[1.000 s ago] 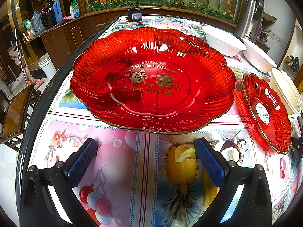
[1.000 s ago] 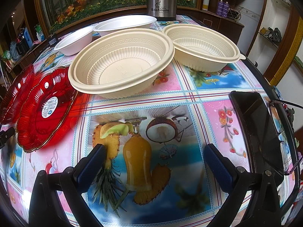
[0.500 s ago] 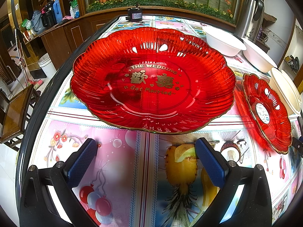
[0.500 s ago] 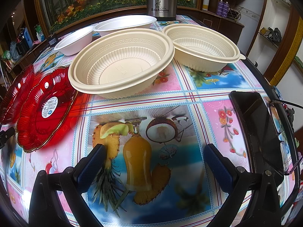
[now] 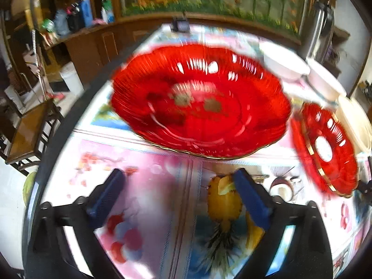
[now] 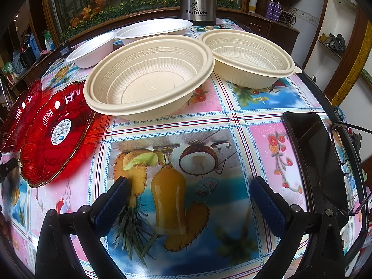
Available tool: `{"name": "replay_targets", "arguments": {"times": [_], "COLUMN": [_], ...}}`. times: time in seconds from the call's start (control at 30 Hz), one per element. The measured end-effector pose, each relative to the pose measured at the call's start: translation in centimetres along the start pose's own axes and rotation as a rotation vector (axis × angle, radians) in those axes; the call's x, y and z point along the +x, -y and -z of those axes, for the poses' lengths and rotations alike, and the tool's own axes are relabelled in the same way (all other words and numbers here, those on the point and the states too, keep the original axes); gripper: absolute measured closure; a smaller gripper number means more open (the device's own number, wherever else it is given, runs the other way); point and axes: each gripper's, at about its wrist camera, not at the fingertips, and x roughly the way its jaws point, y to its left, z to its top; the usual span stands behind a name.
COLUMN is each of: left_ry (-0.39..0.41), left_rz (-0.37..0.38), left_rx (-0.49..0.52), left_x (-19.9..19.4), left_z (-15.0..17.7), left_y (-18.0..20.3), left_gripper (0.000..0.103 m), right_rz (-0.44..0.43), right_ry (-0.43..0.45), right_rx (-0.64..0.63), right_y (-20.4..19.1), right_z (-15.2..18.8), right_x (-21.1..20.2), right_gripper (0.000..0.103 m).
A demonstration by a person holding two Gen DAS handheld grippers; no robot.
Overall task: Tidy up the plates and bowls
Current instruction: 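Reach the left gripper to the large red plate rim and grasp it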
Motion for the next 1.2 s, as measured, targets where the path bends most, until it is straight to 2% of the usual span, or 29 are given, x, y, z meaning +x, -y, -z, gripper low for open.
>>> {"name": "replay_targets", "arguments": {"times": [0.07,0.17,0.3,0.43,0.53,0.57,0.67,0.8,1.0,1.2], "left_ry": [0.056,0.101,0.126,0.116,0.101,0.11,0.148,0.186,0.186,0.207], "left_rz": [0.056,0.09,0.065,0.036,0.067,0.055,-0.05,-0.127,-0.178,-0.189], "left_rx": [-0.026,-0.018,0.052,0.082,0.105,0.135,0.211,0.209,0.187,0.2], "left_x": [-2.3,-4.9,-6.4,-6.3,-7.1,-7.6,-8.4,-8.3,-7.7,-8.3], "left_z": [-0.3,-1.0,-1.6,-1.6,-1.1,-0.8,-0.4,-0.4,-0.8,-0.9], "left_y": [-0.8,-1.0,0.2,0.8,1.9,2.6,4.2,3.8,2.7,2.4], "left_gripper": [0.009,0.009,0.009,0.009,0.009,0.009,0.009,0.009,0.009,0.009], "right_rz": [0.0,0.0,0.0,0.0,0.0,0.0,0.0,0.0,0.0,0.0], "right_ry": [0.0,0.0,0.0,0.0,0.0,0.0,0.0,0.0,0.0,0.0], "right_rx": [0.0,0.0,0.0,0.0,0.0,0.0,0.0,0.0,0.0,0.0], "right_y": [0.0,0.1,0.0,0.0,0.0,0.0,0.0,0.0,0.0,0.0], "right_z": [0.0,0.0,0.0,0.0,0.0,0.0,0.0,0.0,0.0,0.0], "right_x": [0.0,0.0,0.0,0.0,0.0,0.0,0.0,0.0,0.0,0.0], "right_gripper": [0.0,0.0,0.0,0.0,0.0,0.0,0.0,0.0,0.0,0.0]}}
